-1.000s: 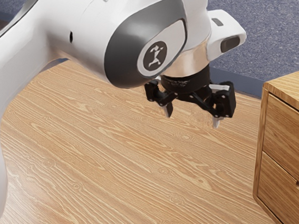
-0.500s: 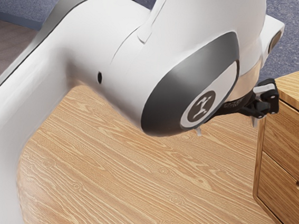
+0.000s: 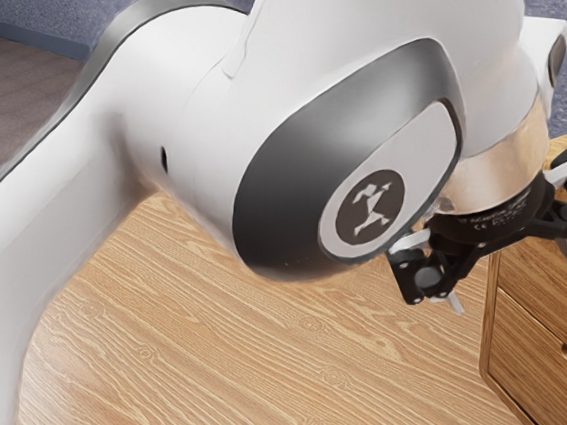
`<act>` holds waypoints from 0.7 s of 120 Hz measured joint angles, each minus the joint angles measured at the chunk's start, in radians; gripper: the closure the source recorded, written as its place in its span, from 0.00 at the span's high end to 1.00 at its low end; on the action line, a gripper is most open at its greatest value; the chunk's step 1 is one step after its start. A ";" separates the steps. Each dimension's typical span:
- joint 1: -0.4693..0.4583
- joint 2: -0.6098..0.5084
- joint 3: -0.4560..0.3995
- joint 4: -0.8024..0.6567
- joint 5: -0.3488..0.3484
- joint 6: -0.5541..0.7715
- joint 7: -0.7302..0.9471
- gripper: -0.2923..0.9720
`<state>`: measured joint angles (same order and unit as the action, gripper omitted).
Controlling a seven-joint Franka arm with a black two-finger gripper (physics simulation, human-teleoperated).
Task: Pull the drawer handle with one arm to open the drawer
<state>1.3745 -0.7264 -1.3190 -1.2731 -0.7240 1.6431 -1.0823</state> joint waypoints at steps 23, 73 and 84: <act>0.001 0.012 -0.008 -0.011 -0.072 0.009 -0.047 0.75; 0.017 -0.029 -0.055 -0.042 -0.100 0.041 -0.112 0.75; 0.031 -0.025 -0.060 -0.039 -0.090 0.050 -0.120 0.75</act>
<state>1.4053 -0.7512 -1.3787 -1.3125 -0.8145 1.6929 -1.2022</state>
